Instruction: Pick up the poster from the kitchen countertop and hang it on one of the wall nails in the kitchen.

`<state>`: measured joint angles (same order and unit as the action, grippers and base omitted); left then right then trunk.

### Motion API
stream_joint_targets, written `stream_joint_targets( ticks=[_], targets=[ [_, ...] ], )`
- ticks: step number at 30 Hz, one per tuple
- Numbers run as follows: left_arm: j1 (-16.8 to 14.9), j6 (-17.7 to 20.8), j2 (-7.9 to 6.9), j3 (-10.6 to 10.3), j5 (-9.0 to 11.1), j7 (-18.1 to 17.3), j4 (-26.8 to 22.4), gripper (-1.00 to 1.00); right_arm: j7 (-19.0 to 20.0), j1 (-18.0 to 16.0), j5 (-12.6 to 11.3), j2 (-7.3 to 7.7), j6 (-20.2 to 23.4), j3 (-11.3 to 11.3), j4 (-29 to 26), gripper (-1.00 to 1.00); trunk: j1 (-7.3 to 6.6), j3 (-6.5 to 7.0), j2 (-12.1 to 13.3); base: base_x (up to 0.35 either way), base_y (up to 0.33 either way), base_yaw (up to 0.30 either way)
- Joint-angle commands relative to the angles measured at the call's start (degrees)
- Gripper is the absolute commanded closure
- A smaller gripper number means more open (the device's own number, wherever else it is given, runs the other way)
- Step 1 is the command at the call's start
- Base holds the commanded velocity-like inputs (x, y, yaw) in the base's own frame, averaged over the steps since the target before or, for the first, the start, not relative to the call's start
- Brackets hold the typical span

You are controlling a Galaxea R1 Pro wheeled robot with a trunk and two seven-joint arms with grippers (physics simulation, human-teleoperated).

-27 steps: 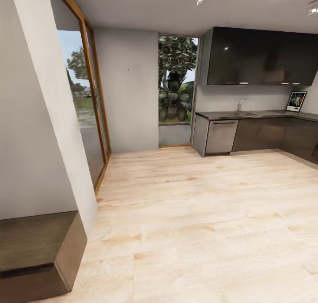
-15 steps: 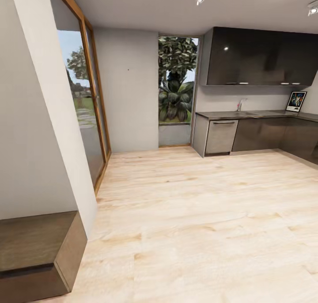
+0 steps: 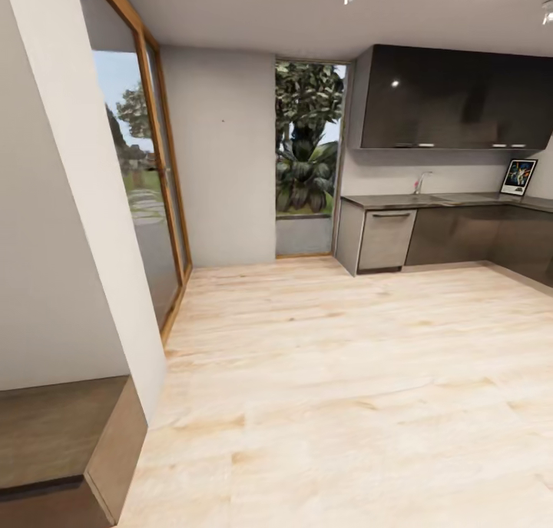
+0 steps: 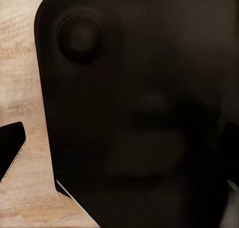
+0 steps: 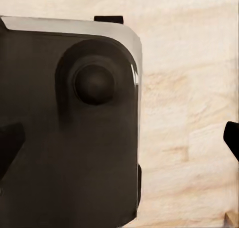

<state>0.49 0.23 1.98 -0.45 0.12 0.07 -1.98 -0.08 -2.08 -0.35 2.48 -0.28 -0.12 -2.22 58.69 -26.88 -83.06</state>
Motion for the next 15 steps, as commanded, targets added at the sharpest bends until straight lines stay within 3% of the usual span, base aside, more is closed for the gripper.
stream_joint_targets(
  ticks=[1, 7, 12, 14, 15],
  targets=[
    [0.03, 0.03, 0.05, -0.09, 0.03, 0.01, -0.23, -1.00, -0.01, -0.05, -0.03, 0.09, -0.03, 0.02, -1.15, -1.00, 0.03, -0.05, -0.02, 0.337, 0.000, 0.000],
    [0.03, 0.17, 0.27, -0.22, 0.11, 0.10, -1.56, -1.00, 1.12, -0.21, 0.24, 1.16, 0.17, 0.10, -5.37, -1.00, 0.03, -0.05, -0.02, 0.341, 0.000, 0.000],
    [0.03, 0.53, 1.09, -0.26, 0.17, -0.04, -7.11, -1.00, 1.68, -3.82, 0.23, 3.19, 1.34, 0.06, -7.22, -1.00, 0.03, -0.05, -0.02, 0.342, 0.000, -0.001],
    [0.03, 1.74, 1.85, -0.30, 0.17, -0.14, -10.71, -1.00, 1.75, -5.93, 0.14, 4.46, 4.42, 0.01, -9.21, -1.00, 0.03, -0.05, -0.02, 0.342, 0.000, -0.076],
    [0.03, 3.92, 2.52, -0.31, 0.16, -0.18, -13.60, -1.00, 1.78, -7.40, 0.09, 5.31, 8.30, -0.01, -11.40, -1.00, 0.03, -0.05, -0.02, 0.342, 0.000, -0.154]
  ],
)
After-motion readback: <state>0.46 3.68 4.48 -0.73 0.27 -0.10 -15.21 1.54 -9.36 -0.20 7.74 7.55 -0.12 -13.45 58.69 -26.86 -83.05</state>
